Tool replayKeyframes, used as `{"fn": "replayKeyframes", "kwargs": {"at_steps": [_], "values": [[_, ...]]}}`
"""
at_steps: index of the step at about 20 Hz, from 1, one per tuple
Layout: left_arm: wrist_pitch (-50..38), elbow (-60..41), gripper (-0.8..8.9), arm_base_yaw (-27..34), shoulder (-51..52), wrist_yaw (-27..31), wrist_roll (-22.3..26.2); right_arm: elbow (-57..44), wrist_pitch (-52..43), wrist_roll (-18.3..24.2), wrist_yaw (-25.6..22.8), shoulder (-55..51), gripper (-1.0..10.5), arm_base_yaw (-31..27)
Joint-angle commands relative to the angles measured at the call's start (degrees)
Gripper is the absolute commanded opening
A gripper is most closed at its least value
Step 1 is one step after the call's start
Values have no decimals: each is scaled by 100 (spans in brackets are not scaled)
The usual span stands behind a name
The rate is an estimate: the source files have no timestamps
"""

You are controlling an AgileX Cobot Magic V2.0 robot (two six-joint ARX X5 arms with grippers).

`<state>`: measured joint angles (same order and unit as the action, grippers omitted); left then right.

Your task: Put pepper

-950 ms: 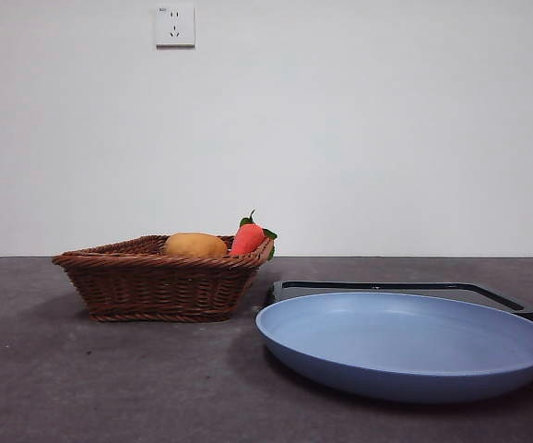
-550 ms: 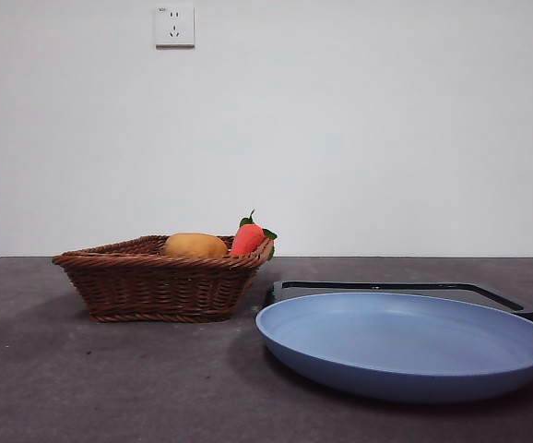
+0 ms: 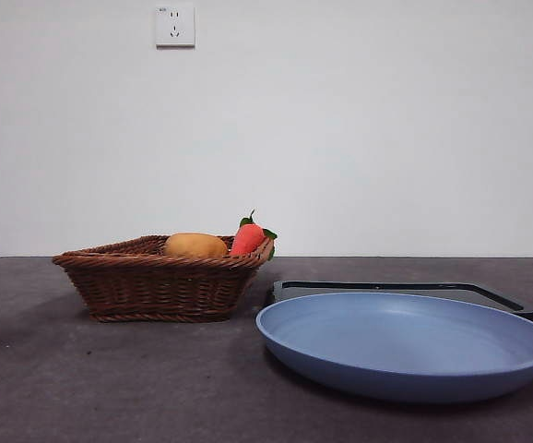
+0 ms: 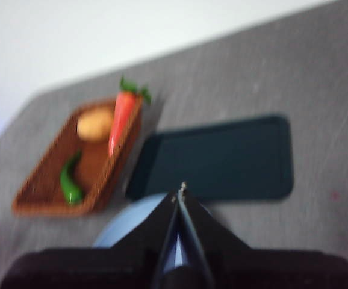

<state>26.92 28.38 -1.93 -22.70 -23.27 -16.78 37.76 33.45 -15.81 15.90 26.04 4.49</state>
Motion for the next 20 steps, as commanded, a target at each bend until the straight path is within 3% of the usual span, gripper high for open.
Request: {"fn": "replayKeyframes", "kwargs": {"at_steps": [1,8,12,13,16,17,20], "values": [[479,442,6,13,-363,-210,708,525,748,678,227,409,5,9],[1681,1250,6,4,-1088,-691,1456,1255,2337,1596,221,1110,6,13],[1733,1296,12,4,-1106,-723,1464,1257,2461,1633,221,1196,14,13],[1735,1296,44,4,-1106,-713,1429,1257,2457,1633,221,1209,30,13],[1731,1296,331,4,-1106,-691,1349,1257,2450,1626,219,1266,252,13],[1733,1296,351,4,-1106,-697,1349,1257,2450,1602,223,1322,303,13],[1731,1296,350,4,-1106,-702,1349,1257,2435,1589,227,1620,300,13]]}}
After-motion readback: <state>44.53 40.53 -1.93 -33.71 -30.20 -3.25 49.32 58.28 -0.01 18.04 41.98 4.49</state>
